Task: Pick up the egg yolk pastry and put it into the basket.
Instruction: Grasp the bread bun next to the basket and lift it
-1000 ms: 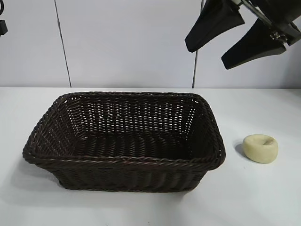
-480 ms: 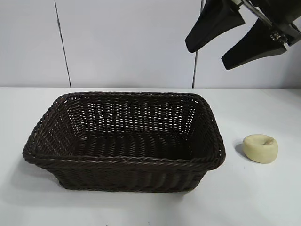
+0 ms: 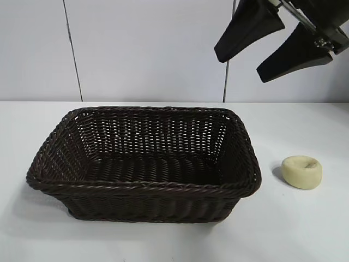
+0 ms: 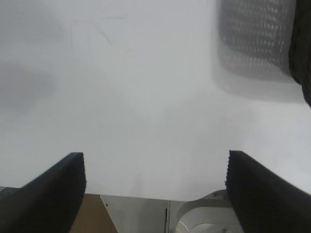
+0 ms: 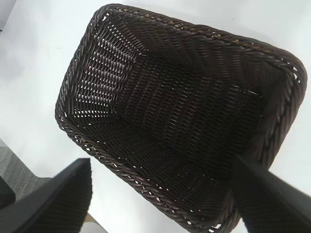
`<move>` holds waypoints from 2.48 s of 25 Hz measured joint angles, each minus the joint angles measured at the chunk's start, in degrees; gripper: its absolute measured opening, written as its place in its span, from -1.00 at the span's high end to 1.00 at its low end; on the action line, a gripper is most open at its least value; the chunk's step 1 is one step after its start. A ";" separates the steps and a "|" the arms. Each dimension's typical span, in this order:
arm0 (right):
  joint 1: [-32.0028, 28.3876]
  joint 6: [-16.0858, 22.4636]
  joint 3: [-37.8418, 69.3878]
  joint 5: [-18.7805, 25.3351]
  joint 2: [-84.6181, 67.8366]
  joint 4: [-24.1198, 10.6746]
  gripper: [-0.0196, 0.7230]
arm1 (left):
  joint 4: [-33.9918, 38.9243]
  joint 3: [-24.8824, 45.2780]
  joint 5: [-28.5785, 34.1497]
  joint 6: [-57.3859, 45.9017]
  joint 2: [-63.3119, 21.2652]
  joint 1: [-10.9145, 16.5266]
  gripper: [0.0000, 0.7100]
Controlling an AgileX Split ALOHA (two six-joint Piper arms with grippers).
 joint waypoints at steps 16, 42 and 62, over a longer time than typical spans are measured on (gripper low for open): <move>0.00 0.06 0.00 1.13 0.00 0.00 -0.58 | 0.00 25.03 -6.11 -0.26 -35.91 0.00 -0.62; 0.00 6.78 0.00 1.09 0.00 -1.76 -0.58 | 0.05 25.43 -6.16 -0.43 -60.40 0.00 -0.62; -17.43 16.07 -3.73 5.75 0.07 -17.00 -0.58 | 0.05 25.43 -6.16 -0.43 -60.40 0.00 -0.62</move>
